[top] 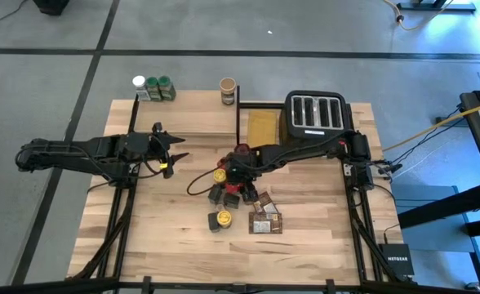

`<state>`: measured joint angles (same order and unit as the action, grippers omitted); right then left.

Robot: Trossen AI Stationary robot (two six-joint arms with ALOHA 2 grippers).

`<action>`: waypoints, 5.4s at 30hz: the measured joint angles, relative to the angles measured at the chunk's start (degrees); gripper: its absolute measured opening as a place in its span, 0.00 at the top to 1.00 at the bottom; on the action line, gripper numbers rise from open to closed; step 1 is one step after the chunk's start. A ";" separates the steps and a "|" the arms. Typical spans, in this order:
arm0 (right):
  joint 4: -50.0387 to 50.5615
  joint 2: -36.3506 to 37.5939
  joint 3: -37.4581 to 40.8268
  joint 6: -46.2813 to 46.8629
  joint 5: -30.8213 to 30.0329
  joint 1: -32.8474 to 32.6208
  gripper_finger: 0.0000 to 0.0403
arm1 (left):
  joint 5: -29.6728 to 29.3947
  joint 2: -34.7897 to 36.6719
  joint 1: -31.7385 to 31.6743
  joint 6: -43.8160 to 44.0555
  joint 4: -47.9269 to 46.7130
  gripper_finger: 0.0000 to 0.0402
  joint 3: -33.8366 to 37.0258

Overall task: Shelf spices
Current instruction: Put the bottom red seasoning can on the shelf, then put the red seasoning can on the shelf aligned with the other red seasoning can on the shelf

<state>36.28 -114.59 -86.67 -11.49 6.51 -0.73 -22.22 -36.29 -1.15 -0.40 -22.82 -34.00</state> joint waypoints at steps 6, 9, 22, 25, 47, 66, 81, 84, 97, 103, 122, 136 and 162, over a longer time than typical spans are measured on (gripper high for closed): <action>6.56 0.55 -3.60 0.75 -0.80 0.00 0.44 | 0.00 -0.01 0.00 0.10 -0.13 0.44 0.00; 10.45 2.36 -7.73 0.72 -1.51 0.00 0.44 | 0.00 -0.05 0.00 0.15 -0.18 0.44 0.00; 18.70 4.74 -26.61 -0.63 -12.63 6.30 0.44 | 0.00 -0.09 0.00 0.22 -0.24 0.44 0.00; 16.91 4.74 -28.20 -1.20 -14.11 9.31 0.44 | 0.00 -0.09 0.00 0.33 -0.22 0.44 0.00; 8.71 0.87 -26.23 -6.95 -8.94 22.62 0.39 | 0.00 -0.11 0.00 0.20 -0.62 0.44 0.00; 7.90 0.81 -25.18 -8.43 -12.57 22.88 0.36 | 0.04 -0.13 0.00 0.79 -0.60 0.44 0.00; 9.28 0.83 -26.93 -8.83 -13.43 22.86 0.35 | 0.17 -0.11 0.00 0.90 -0.61 0.44 0.00; 11.76 1.08 -29.81 -8.92 -13.77 21.97 0.35 | 0.17 -0.13 0.02 0.96 -0.60 0.44 0.00; 7.22 0.94 -24.92 -10.99 -20.15 20.26 0.35 | 0.17 -0.13 0.00 1.05 -0.62 0.44 0.00; 7.21 1.05 -24.96 -11.55 -22.39 20.46 0.35 | 0.15 -0.13 0.00 1.05 -0.61 0.44 0.00; 14.98 7.20 -25.16 -7.04 -20.24 11.15 0.35 | 0.15 -0.13 0.01 0.98 -0.62 0.44 0.00; 1.74 5.92 -4.45 12.66 -17.37 3.11 0.35 | 0.16 -0.13 0.02 1.22 -0.64 0.44 0.00; -31.48 5.62 15.67 21.25 -23.47 -1.55 0.35 | 0.13 -1.42 0.00 1.55 -0.55 0.44 0.00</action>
<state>4.80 -108.97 -71.00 9.76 -16.95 -2.28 -22.09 -37.71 -1.15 1.15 -23.38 -34.00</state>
